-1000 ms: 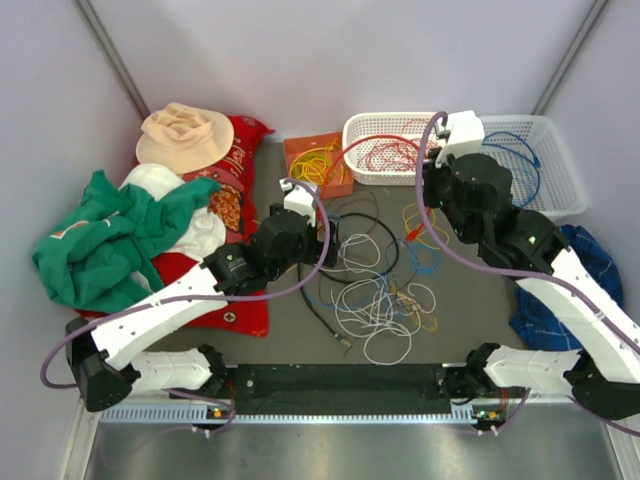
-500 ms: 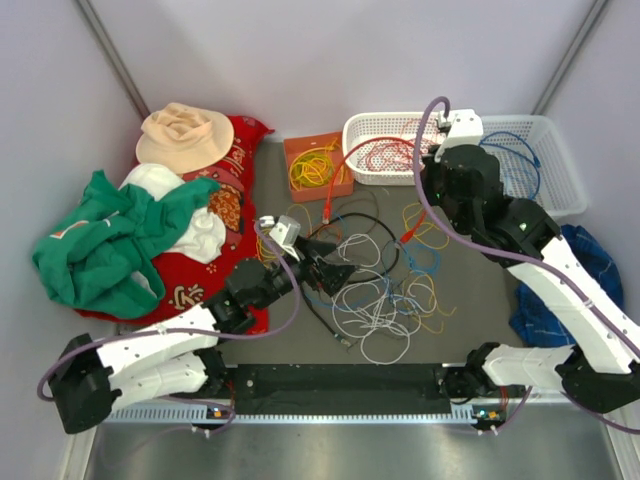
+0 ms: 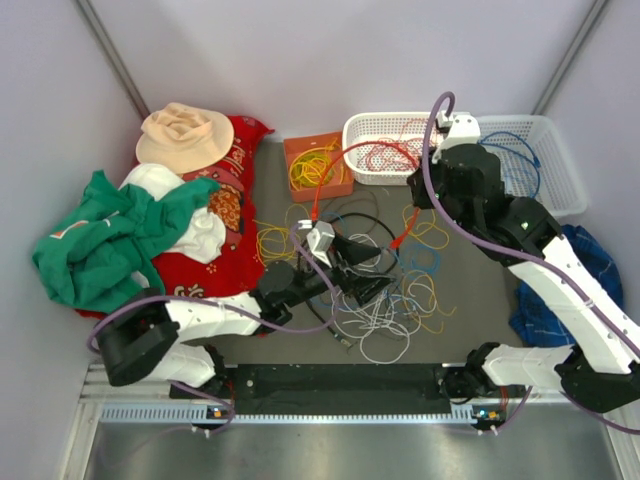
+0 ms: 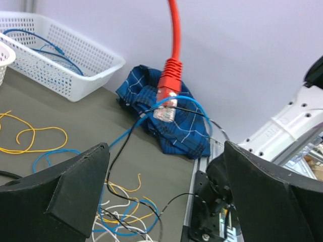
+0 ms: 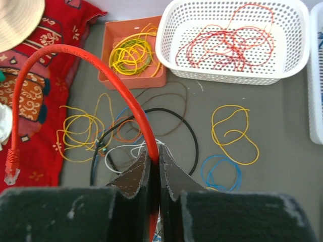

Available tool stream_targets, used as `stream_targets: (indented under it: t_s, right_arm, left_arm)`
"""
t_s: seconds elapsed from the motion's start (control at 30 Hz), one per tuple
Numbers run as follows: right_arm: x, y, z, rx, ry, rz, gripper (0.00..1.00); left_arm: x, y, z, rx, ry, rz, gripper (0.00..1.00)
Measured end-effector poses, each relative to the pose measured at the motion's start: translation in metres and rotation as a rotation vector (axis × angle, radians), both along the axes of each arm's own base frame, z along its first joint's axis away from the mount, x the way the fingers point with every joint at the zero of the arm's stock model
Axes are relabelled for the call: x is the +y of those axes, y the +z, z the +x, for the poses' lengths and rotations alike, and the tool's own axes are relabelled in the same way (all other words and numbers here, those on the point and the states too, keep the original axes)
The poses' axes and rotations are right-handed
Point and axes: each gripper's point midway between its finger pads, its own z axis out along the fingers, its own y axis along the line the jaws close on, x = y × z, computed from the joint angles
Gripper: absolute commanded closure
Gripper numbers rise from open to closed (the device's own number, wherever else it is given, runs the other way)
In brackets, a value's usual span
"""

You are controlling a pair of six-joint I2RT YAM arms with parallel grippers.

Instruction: Untangle the cables

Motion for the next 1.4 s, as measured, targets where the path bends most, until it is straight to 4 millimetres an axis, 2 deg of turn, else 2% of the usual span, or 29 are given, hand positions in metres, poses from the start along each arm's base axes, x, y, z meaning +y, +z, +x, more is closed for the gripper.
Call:
stream_targets:
  t_s: [0.07,0.13,0.17,0.2,0.23,0.27,0.47,0.6,0.73,0.83,1.0,1.1,1.2,1.33,1.4]
  right_arm:
    - [0.004,0.000,-0.001,0.008,0.014,0.015,1.00]
    - [0.008,-0.001,-0.004,0.017,0.036,0.032,1.00]
    - [0.010,-0.001,-0.005,0.021,0.045,0.041,1.00]
    - [0.011,-0.001,-0.005,0.024,0.051,0.047,1.00]
    - [0.013,0.000,-0.007,0.028,0.061,0.055,1.00]
    - [0.014,0.001,-0.008,0.029,0.067,0.061,1.00]
    - [0.003,0.022,-0.012,-0.011,0.047,0.056,1.00]
    - [-0.018,0.045,-0.010,-0.084,-0.017,0.018,1.00]
    - [-0.040,0.050,-0.004,-0.125,-0.110,-0.058,1.00]
    - [-0.050,0.049,0.003,-0.132,-0.165,-0.106,1.00]
    - [-0.064,0.041,0.024,-0.120,-0.251,-0.180,1.00]
    - [-0.067,0.033,0.040,-0.104,-0.285,-0.217,1.00]
    - [-0.064,0.024,0.048,-0.086,-0.293,-0.246,1.00]
    - [-0.061,0.012,0.052,-0.070,-0.288,-0.251,1.00]
    - [-0.056,0.006,0.053,-0.059,-0.272,-0.239,1.00]
  left_arm:
    - [-0.008,-0.006,0.005,0.000,0.000,0.015,0.03]
    - [-0.014,-0.016,0.015,0.005,0.035,0.041,0.22]
    - [-0.016,-0.022,0.021,0.012,0.060,0.058,0.35]
    - [-0.017,-0.027,0.027,0.015,0.083,0.076,0.65]
    - [-0.018,-0.031,0.031,0.017,0.103,0.090,0.78]
    - [-0.018,-0.034,0.037,0.012,0.126,0.107,1.00]
    - [-0.011,-0.049,0.064,0.062,0.252,0.247,1.00]
    - [0.030,-0.053,0.079,0.144,0.394,0.326,1.00]
    - [0.088,-0.023,0.088,0.173,0.565,0.304,1.00]
    - [0.120,-0.002,0.089,0.173,0.664,0.295,1.00]
    - [0.145,-0.002,0.101,0.207,0.789,0.415,1.00]
    - [0.152,-0.003,0.099,0.192,0.792,0.455,1.00]
    - [0.150,0.016,0.090,0.149,0.741,0.417,1.00]
    - [0.130,0.070,0.080,0.065,0.625,0.331,1.00]
    - [0.114,0.107,0.077,0.021,0.555,0.279,1.00]
